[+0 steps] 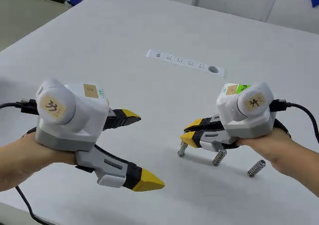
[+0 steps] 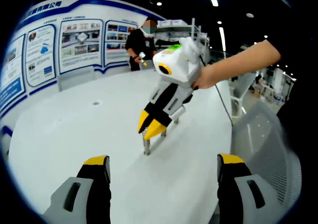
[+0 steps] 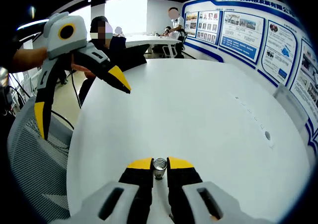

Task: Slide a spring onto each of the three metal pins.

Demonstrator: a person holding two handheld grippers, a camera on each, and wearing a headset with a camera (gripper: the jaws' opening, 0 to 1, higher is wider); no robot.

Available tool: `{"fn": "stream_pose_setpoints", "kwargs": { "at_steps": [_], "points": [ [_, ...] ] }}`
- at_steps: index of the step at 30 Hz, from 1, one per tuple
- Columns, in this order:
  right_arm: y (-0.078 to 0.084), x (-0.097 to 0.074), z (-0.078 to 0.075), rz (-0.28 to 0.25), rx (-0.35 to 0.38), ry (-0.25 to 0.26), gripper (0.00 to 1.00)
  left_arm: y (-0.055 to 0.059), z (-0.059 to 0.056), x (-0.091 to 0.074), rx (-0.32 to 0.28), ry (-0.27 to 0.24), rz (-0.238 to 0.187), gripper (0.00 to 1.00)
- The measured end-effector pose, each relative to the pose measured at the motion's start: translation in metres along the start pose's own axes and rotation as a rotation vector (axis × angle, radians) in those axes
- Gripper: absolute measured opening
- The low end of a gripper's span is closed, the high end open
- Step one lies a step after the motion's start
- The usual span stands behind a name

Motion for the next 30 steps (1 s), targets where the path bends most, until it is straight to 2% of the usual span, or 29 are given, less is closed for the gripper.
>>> {"fn": "stream_pose_setpoints", "kwargs": {
  "at_steps": [7, 13, 26, 30],
  "points": [
    [0.010, 0.009, 0.002, 0.023, 0.010, 0.030, 0.11, -0.001, 0.002, -0.002, -0.012, 0.001, -0.012, 0.90],
    [0.016, 0.015, 0.004, 0.045, 0.008, 0.025, 0.12, 0.001, 0.002, -0.001, -0.011, -0.001, 0.000, 0.89],
    [0.019, 0.015, 0.006, 0.058, 0.032, 0.027, 0.12, -0.001, 0.000, 0.004, -0.016, 0.012, -0.004, 0.88],
    [0.019, 0.013, 0.006, 0.058, 0.037, 0.029, 0.15, 0.000, 0.000, 0.003, -0.012, 0.012, 0.005, 0.88]
  ]
}}
Point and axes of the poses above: the centre of the closed fingertips' face, and the gripper's own axes: x roughly forward along the fingers, z roughly to its left, y roughly out of its underside, the point moved 2 cm from there along -x, roughly backward along the fingers, and after that the axes turned 13 degrees about -x, right-handed, at the moved point
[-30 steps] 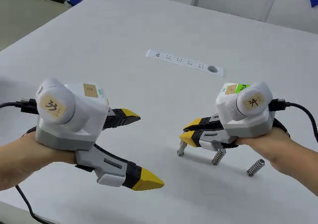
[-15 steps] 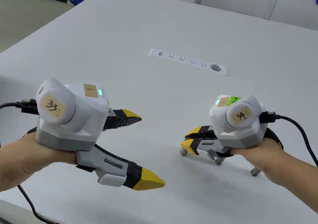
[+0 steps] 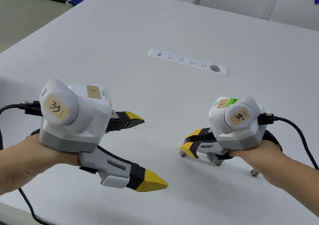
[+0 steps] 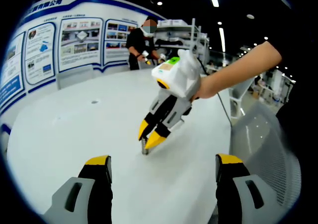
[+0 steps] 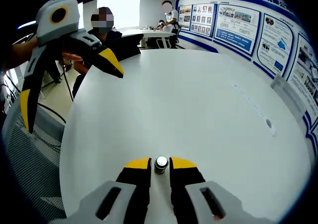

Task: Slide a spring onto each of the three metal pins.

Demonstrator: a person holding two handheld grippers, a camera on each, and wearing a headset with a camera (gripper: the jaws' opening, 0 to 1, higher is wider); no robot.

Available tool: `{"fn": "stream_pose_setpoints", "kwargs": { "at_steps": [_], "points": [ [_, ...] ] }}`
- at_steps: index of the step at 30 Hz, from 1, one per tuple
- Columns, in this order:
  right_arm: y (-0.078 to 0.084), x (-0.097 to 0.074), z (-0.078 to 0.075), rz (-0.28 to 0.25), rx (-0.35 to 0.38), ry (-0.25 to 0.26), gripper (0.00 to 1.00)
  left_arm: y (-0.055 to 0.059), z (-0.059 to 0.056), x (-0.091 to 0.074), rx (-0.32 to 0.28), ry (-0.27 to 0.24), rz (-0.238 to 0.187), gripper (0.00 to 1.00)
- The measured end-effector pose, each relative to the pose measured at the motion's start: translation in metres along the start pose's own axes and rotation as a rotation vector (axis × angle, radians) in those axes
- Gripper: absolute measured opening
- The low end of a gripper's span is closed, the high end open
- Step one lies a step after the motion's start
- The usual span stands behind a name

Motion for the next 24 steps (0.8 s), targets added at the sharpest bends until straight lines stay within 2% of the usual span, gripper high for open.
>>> {"fn": "stream_pose_setpoints", "kwargs": {
  "at_steps": [5, 10, 13, 18, 24],
  "points": [
    [-0.008, -0.011, -0.004, -0.032, 0.026, 0.022, 0.17, 0.000, -0.001, 0.000, -0.003, 0.000, -0.003, 0.88],
    [-0.015, -0.039, -0.011, -0.063, -0.016, 0.074, 0.20, -0.004, -0.001, 0.004, -0.001, -0.003, -0.003, 0.87],
    [-0.015, -0.057, -0.012, -0.084, -0.009, 0.087, 0.21, -0.010, -0.001, 0.007, 0.000, -0.004, -0.009, 0.87],
    [-0.007, -0.095, -0.024, -0.116, 0.020, 0.179, 0.22, -0.021, -0.003, 0.010, 0.002, 0.000, -0.032, 0.87],
    [0.013, -0.140, -0.031, -0.156, 0.112, 0.224, 0.26, -0.035, -0.007, 0.017, 0.030, 0.009, -0.034, 0.88]
  ]
}}
Point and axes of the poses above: the centre of the closed fingertips' face, and the gripper's own axes: x roughly forward along the fingers, z roughly to its left, y roughly out of its underside, the point moved 2 cm from there along -x, roughly backward along the fingers, and after that the axes turned 13 degrees about -x, right-handed, at the moved point
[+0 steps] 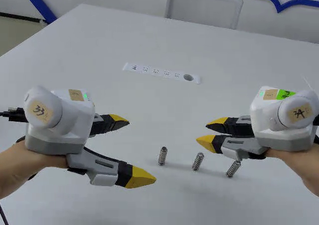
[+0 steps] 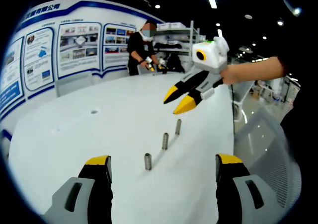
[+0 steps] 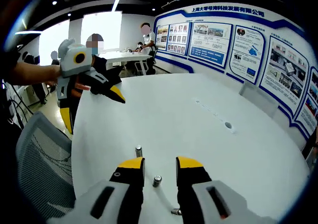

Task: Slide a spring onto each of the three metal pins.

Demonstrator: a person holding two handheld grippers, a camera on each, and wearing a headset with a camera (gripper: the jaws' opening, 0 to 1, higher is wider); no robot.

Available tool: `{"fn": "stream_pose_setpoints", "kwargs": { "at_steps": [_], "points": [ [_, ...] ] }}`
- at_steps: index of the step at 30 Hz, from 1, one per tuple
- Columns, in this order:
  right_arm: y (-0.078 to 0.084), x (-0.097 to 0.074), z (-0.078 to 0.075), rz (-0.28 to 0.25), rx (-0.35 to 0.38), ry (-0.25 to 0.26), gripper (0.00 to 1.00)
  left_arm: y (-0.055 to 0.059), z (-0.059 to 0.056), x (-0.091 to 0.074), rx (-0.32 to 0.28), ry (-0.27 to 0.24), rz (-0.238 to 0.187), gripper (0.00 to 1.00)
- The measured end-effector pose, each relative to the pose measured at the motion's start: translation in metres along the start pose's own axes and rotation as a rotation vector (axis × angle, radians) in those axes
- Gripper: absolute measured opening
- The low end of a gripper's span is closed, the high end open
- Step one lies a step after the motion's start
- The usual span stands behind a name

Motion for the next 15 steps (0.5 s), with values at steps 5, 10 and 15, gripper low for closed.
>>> {"fn": "stream_pose_setpoints", "kwargs": {
  "at_steps": [5, 10, 15],
  "points": [
    [0.015, -0.035, -0.008, 0.004, 0.011, 0.029, 0.30, -0.007, 0.001, 0.000, 0.024, -0.003, 0.012, 0.88],
    [0.032, -0.062, -0.016, 0.003, 0.037, 0.093, 0.30, -0.007, 0.005, -0.003, 0.023, -0.038, 0.027, 0.89],
    [0.041, -0.079, -0.013, -0.031, 0.110, 0.085, 0.36, -0.006, 0.006, -0.008, 0.027, -0.045, 0.028, 0.90]
  ]
}}
Point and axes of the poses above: the centre of the closed fingertips' face, and the gripper's own axes: x roughly forward along the fingers, z roughly to its left, y roughly out of its underside, the point moved 2 cm from there along -x, roughly backward along the fingers, and after that the axes turned 13 degrees about -x, right-handed, at the moved point
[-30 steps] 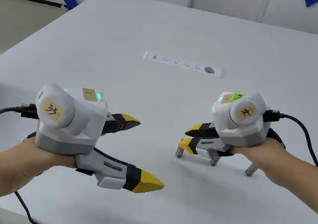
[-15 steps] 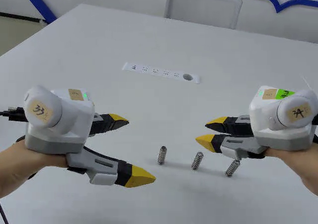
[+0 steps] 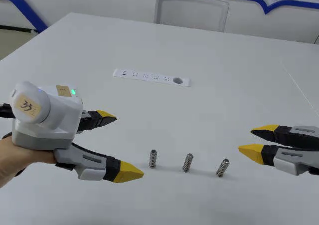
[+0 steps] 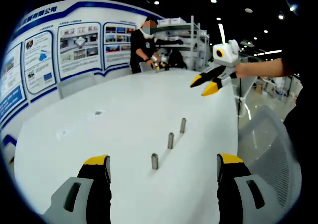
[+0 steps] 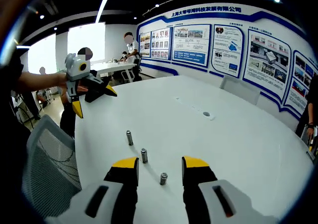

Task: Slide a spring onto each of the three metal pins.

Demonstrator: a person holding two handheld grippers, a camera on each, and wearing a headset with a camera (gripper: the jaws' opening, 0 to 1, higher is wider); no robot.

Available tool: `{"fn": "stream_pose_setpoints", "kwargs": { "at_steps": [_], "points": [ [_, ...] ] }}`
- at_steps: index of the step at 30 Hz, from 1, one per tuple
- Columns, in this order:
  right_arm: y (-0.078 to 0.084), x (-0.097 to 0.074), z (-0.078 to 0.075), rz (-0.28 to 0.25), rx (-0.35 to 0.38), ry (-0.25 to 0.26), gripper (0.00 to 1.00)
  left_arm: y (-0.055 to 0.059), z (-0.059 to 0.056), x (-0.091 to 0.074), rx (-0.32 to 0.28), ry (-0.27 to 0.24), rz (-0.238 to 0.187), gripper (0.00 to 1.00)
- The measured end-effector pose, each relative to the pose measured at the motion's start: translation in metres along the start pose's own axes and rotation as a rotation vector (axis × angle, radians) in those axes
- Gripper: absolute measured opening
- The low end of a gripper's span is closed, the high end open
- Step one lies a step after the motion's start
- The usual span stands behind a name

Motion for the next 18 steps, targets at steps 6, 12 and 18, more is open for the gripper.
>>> {"fn": "stream_pose_setpoints", "kwargs": {
  "at_steps": [6, 12, 18],
  "points": [
    [0.007, -0.010, 0.009, 0.000, -0.011, -0.037, 0.55, 0.007, 0.001, -0.004, -0.003, 0.001, 0.026, 1.00],
    [0.005, -0.014, 0.017, -0.016, -0.009, -0.082, 0.68, 0.008, 0.002, -0.008, -0.017, -0.010, 0.020, 1.00],
    [0.008, -0.014, 0.020, -0.001, -0.018, -0.091, 0.74, 0.011, -0.001, -0.007, -0.014, -0.008, 0.035, 1.00]
  ]
}}
Point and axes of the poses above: the centre of the closed fingertips' face, and the gripper's own axes: x roughly forward along the fingers, z roughly to its left, y roughly out of its underside, the point moved 2 cm from there along -x, roughly backward along the fingers, and after that the axes turned 13 degrees about -x, right-handed, at the moved point
